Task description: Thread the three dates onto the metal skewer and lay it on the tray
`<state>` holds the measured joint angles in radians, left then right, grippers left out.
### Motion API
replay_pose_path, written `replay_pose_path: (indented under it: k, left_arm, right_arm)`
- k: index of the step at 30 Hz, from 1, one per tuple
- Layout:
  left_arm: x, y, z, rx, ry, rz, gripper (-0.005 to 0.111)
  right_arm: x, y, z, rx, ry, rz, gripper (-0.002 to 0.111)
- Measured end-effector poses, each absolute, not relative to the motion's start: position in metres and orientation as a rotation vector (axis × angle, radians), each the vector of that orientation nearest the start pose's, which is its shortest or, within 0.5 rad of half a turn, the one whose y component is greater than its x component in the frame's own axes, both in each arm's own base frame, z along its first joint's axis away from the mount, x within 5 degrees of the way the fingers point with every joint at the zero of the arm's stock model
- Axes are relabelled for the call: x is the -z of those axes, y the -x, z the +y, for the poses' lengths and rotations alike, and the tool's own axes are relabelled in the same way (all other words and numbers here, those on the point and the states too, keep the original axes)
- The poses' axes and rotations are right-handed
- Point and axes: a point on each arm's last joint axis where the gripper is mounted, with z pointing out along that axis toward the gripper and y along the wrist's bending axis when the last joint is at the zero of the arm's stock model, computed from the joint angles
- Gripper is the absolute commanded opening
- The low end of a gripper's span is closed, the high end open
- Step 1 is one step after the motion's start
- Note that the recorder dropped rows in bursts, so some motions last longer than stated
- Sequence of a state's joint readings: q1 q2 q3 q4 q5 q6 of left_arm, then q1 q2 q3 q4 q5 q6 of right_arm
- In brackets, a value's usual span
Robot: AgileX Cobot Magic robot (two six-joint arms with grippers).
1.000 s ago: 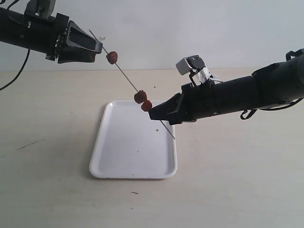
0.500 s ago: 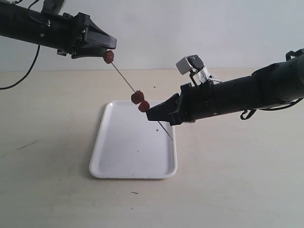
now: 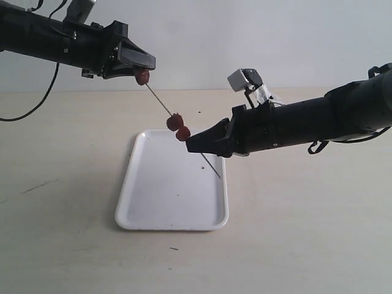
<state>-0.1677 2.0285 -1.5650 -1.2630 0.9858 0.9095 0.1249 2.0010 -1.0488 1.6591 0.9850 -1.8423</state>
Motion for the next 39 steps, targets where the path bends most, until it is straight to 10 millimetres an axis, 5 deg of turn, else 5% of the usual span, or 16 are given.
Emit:
replay_pose_path:
  k: [5,10,17,22,27,33,39]
  left_arm:
    - [-0.249,-0.419,-0.152,1.254,-0.483,2.228,0.033]
    - [-0.248,-0.417,-0.154,1.263,-0.493,2.234,0.062]
    - [-0.260,-0.426,-0.120,1.232,-0.409,2.186,0.063]
    - [-0.275,-0.421,-0.109,1.239,-0.448,2.132,0.042]
    - [-0.284,-0.417,-0.113,1.326,-0.503,2.048,0.000]
    - [-0.292,-0.412,-0.114,1.373,-0.504,2.011,0.000]
    - [-0.303,-0.398,-0.107,1.256,-0.401,2.016,0.000]
  right_arm:
    - [-0.155,-0.359,0.122,-1.141,0.669,2.017,0.000]
    - [-0.155,-0.362,0.121,-1.151,0.578,2.046,0.000]
    - [-0.142,-0.368,0.112,-1.042,0.383,2.246,0.000]
    - [-0.133,-0.368,0.106,-0.972,0.209,2.400,0.000]
    - [-0.127,-0.361,0.120,-0.932,0.160,2.502,0.000]
    - [-0.121,-0.347,0.155,-0.889,0.169,2.592,0.000]
    - [-0.118,-0.348,0.157,-0.808,-0.049,2.631,0.000]
